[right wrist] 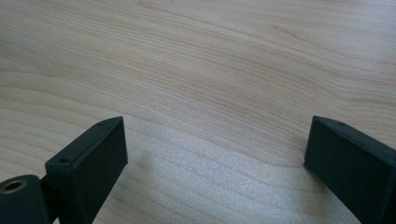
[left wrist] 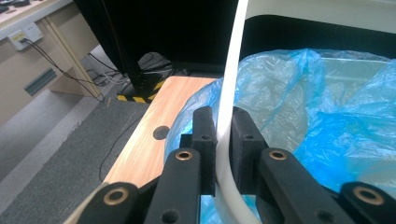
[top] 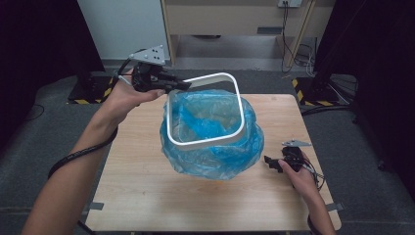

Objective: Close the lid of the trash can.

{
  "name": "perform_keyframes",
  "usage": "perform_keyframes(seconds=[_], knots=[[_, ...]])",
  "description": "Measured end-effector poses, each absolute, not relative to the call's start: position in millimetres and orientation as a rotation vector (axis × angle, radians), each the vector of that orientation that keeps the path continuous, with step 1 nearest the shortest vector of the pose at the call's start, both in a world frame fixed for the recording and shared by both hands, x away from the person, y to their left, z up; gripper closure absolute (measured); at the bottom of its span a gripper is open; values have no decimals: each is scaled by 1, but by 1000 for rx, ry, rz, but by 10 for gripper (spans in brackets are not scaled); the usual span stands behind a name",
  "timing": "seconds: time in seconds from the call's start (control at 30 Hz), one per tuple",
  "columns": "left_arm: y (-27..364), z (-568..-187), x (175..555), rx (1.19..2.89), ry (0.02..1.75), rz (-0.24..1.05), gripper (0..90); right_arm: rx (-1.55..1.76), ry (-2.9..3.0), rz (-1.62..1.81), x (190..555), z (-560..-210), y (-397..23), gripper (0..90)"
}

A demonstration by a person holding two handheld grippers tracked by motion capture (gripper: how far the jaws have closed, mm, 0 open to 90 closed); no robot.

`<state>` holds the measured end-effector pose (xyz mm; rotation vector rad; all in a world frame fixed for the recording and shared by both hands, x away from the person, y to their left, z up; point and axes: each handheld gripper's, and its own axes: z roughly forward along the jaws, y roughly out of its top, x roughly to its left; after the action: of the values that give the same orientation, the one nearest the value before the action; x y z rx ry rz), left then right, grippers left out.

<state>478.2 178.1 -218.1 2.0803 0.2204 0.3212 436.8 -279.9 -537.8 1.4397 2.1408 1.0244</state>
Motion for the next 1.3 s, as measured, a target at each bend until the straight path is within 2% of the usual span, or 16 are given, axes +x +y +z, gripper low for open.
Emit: perform_keyframes(seconds=[0.37,1.3], knots=[[171,-210,489,2072,179,262,820,1440,2142,1021,437,-538,-280,58],[140,-226,517,2263,96,148,820,1436,2142,1021,437,-538,-280,62]])
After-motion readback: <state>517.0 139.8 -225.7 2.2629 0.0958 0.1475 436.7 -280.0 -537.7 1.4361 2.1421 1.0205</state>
